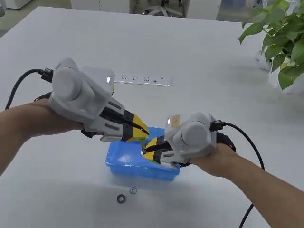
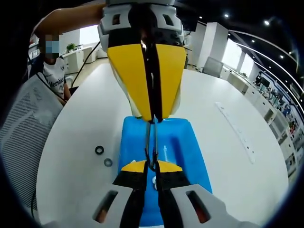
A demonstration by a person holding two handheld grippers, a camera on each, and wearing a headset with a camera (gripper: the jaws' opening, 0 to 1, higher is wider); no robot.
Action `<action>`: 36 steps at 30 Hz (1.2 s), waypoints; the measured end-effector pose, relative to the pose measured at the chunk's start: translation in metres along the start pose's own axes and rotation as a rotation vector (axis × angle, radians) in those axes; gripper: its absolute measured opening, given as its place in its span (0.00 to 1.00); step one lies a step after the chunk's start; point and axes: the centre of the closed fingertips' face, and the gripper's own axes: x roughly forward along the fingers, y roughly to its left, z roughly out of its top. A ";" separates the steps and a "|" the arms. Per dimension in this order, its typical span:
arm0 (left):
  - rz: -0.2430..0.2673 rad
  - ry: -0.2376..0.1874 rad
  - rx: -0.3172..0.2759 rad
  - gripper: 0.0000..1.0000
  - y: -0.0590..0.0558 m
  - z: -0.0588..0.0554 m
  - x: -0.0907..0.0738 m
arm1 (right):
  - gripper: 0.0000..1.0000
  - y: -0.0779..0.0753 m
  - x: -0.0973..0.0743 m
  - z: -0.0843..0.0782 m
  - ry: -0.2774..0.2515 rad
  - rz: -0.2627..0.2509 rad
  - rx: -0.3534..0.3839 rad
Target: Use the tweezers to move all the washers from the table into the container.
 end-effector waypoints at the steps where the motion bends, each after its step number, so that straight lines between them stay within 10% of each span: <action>1: -0.001 0.000 -0.001 0.05 0.000 -0.001 0.001 | 0.09 -0.001 0.001 -0.001 0.003 0.002 0.000; 36: -0.008 0.016 -0.052 0.06 0.005 -0.023 0.016 | 0.09 0.001 0.020 -0.021 0.067 0.058 -0.021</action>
